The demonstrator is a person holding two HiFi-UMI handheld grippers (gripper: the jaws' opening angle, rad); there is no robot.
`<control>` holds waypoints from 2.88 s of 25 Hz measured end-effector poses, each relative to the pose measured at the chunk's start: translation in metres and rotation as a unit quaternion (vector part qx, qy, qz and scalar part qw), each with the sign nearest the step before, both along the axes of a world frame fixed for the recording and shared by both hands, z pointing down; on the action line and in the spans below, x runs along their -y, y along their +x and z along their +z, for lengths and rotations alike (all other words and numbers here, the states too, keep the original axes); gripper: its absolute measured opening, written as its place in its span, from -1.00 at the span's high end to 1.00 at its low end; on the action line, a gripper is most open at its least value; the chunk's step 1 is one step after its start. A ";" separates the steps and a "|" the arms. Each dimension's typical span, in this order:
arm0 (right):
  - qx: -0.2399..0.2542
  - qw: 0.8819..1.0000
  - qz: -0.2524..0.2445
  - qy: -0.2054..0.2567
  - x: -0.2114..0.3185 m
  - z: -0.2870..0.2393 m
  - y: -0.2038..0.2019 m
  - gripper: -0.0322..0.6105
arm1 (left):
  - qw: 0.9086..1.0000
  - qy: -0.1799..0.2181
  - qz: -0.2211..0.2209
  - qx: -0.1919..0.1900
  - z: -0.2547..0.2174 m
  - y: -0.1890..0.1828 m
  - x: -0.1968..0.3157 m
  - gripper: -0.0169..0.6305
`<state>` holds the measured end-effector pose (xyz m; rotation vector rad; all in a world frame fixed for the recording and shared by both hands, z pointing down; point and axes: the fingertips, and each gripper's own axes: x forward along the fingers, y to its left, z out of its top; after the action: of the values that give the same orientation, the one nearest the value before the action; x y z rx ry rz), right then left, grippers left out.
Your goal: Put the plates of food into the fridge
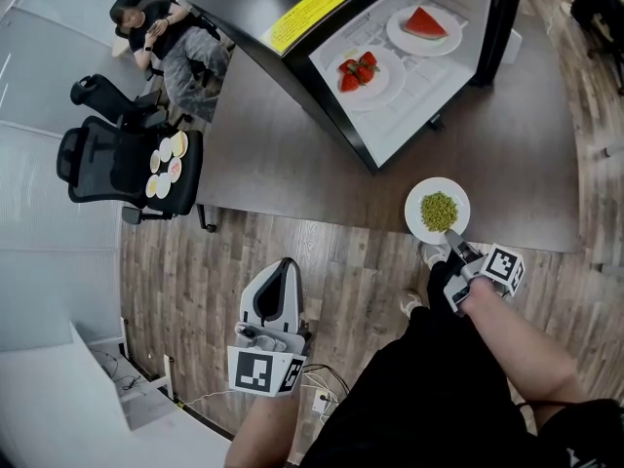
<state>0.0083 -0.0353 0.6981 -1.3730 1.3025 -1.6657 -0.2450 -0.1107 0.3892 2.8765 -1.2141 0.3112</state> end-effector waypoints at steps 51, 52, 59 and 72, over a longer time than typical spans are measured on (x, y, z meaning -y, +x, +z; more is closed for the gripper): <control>-0.004 0.994 -0.105 0.019 0.225 -0.057 0.027 0.84 | 0.990 0.025 -0.137 0.008 -0.045 -0.002 0.101 0.93; -0.006 0.994 -0.108 0.016 0.228 -0.056 0.025 0.84 | 0.990 0.024 -0.140 0.008 -0.044 -0.004 0.101 0.93; -0.034 0.993 -0.116 0.003 0.246 -0.058 0.019 0.84 | 0.987 0.017 -0.160 0.008 -0.039 -0.018 0.106 0.93; -0.135 0.977 -0.162 0.000 0.274 -0.060 0.018 0.84 | 0.986 0.014 -0.167 0.008 -0.037 -0.027 0.119 0.93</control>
<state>0.0262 -0.3092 0.6384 -1.4894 1.7606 -1.7274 -0.2720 -0.2297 0.3525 2.6300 -1.6806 0.3128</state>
